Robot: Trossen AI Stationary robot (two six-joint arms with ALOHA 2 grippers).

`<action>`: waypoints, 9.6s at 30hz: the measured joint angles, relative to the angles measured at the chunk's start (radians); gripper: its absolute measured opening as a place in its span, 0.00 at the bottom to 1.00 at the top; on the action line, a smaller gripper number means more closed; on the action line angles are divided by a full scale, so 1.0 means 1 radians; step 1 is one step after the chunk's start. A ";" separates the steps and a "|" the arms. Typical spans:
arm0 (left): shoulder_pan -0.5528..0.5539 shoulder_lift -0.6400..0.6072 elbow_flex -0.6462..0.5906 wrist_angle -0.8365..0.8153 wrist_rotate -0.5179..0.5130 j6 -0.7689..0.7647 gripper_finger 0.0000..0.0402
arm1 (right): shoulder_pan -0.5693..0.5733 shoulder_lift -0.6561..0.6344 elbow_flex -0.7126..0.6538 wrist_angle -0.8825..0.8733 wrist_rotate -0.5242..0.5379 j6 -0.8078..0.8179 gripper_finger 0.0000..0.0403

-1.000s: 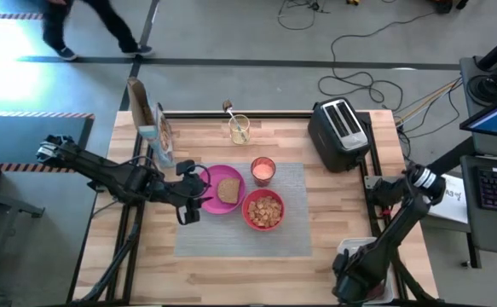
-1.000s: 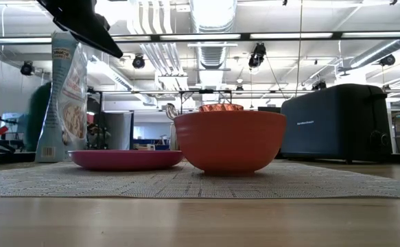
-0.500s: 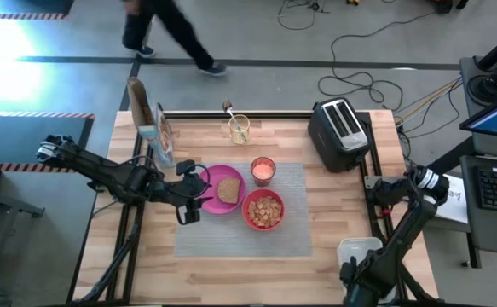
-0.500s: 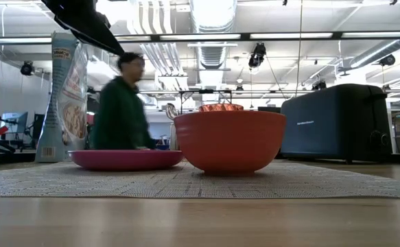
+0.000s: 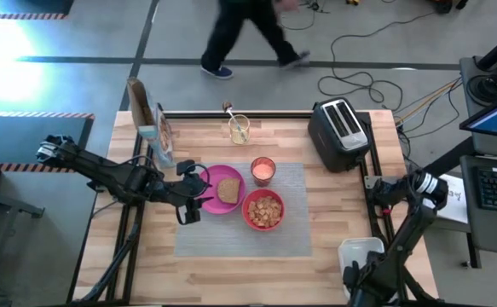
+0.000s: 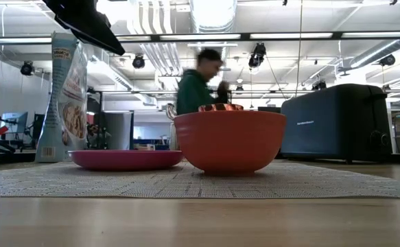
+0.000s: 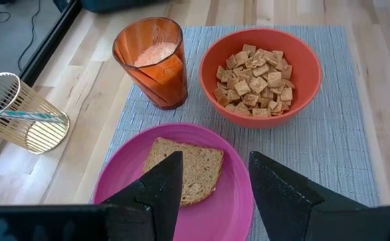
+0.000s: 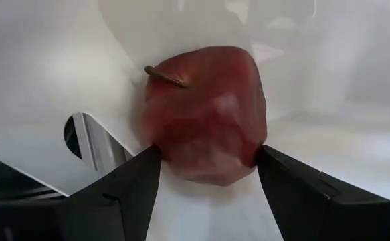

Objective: Arrange a breakfast setting
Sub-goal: Put the red apple on the grey table mat to the top right of the orange bowl, then put the white patterned spoon on the gray table mat to the right of the orange bowl

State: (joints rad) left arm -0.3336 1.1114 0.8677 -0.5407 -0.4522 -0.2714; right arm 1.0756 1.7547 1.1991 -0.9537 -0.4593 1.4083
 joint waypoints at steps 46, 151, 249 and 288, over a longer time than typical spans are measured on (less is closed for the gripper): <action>0.000 0.000 0.000 0.033 0.000 -0.003 0.39 | -0.002 -0.116 0.147 -0.327 0.271 0.096 0.34; 0.000 0.000 0.000 -0.005 0.024 -0.006 0.39 | -0.553 0.112 -0.429 0.585 1.738 0.485 0.39; 0.000 0.000 0.019 0.022 -0.106 -0.104 0.39 | -1.482 0.490 0.859 0.412 0.737 -1.069 0.53; 0.000 0.000 0.019 0.024 -0.109 -0.088 0.39 | -1.515 0.441 0.841 0.420 0.735 -1.083 0.49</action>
State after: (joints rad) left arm -0.3340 1.1110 0.8871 -0.5171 -0.5617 -0.3592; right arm -0.4393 2.1960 2.0396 -0.5339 0.2761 0.3255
